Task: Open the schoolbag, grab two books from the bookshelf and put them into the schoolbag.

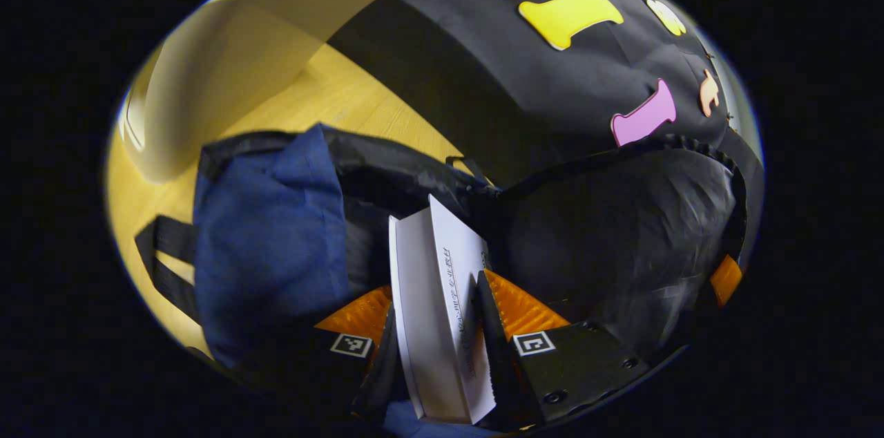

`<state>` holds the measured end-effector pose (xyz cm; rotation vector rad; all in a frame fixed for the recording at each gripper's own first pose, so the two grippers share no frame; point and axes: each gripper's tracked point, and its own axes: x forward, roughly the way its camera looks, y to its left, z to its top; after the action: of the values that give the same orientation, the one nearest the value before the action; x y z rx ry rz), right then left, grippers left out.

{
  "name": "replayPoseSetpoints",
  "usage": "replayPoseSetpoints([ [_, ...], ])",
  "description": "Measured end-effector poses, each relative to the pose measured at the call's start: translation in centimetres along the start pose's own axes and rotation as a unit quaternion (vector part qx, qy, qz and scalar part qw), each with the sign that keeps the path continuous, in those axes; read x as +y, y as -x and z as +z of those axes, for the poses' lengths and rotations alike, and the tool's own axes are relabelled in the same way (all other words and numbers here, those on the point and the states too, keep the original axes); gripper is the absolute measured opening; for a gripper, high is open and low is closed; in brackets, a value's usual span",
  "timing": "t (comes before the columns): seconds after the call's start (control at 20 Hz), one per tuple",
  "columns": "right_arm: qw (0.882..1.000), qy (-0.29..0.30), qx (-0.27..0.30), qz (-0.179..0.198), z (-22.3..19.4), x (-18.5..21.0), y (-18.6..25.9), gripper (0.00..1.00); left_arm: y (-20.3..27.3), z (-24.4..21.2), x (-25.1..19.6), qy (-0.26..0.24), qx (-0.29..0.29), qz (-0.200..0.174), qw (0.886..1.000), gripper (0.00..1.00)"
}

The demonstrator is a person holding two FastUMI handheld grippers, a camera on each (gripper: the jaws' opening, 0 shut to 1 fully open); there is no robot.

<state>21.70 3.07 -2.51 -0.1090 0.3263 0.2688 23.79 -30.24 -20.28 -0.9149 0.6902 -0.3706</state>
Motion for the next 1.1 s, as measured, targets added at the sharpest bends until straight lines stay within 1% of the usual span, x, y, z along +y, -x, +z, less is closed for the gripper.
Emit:
replayPoseSetpoints([
  [0.05,1.000,-0.002,0.011,0.001,-0.8,0.0,-0.3,0.01,-0.3,-0.1,0.0,0.021,-0.004,-0.002,1.000,0.60],
  [0.1,1.000,-0.002,0.016,0.001,-1.1,0.0,-0.6,0.01,-0.4,0.0,-0.1,0.010,-0.003,-0.001,1.000,0.62],
  [0.2,1.000,0.001,0.021,0.000,-1.5,0.0,-0.6,0.01,-0.2,0.2,0.4,-0.029,-0.006,0.024,0.999,0.63],
  [0.25,1.000,0.002,0.023,0.001,-1.7,0.2,-0.7,0.01,-0.3,0.3,0.3,-0.052,-0.004,0.041,0.998,0.69],
  [0.3,1.000,0.004,0.022,0.000,-1.7,0.3,-0.7,0.01,-0.3,0.1,0.3,-0.084,0.007,0.049,0.995,0.73],
  [0.35,1.000,0.008,0.022,-0.006,-1.9,0.1,-0.8,0.01,-0.3,0.2,0.6,-0.109,0.009,0.057,0.992,0.81],
  [0.4,1.000,0.011,0.022,-0.011,-1.9,0.0,-0.8,0.01,-0.3,0.2,0.8,-0.129,0.012,0.067,0.989,0.79],
  [0.45,1.000,0.009,0.025,-0.009,-2.3,0.0,-0.8,0.01,-0.1,0.2,1.0,-0.153,0.017,0.078,0.985,0.87],
  [0.55,0.999,0.005,0.031,-0.009,-2.7,0.0,-1.0,0.01,1.3,0.7,2.0,-0.217,0.014,0.106,0.970,0.89],
  [0.6,0.999,0.006,0.033,-0.014,-3.0,-0.3,-0.9,0.01,2.3,1.7,2.5,-0.250,0.000,0.127,0.960,0.89],
  [0.65,0.999,0.008,0.034,-0.021,-3.2,-0.5,-0.9,0.01,3.1,2.8,2.9,-0.284,-0.017,0.146,0.948,0.93],
  [0.7,0.999,0.009,0.035,-0.024,-3.4,-0.6,-0.9,0.01,3.5,3.8,3.0,-0.307,-0.034,0.152,0.939,0.94],
  [0.75,0.999,0.008,0.037,-0.025,-3.7,-0.7,-1.0,0.01,4.3,4.5,2.8,-0.319,-0.044,0.148,0.935,0.96],
  [0.8,0.999,0.008,0.039,-0.027,-3.9,-0.8,-1.1,0.01,5.0,4.9,2.6,-0.324,-0.047,0.134,0.936,0.96],
  [0.85,0.999,0.009,0.040,-0.029,-4.1,-0.9,-1.2,0.01,5.9,5.0,2.6,-0.321,-0.047,0.116,0.939,0.97],
  [0.9,0.999,0.009,0.043,-0.031,-4.3,-1.0,-1.4,0.01,7.0,5.4,2.8,-0.318,-0.048,0.107,0.941,0.97],
  [1.1,0.997,0.010,0.061,-0.046,-5.4,-1.5,-2.0,0.01,11.3,7.9,5.7,-0.303,-0.062,0.115,0.944,0.97],
])
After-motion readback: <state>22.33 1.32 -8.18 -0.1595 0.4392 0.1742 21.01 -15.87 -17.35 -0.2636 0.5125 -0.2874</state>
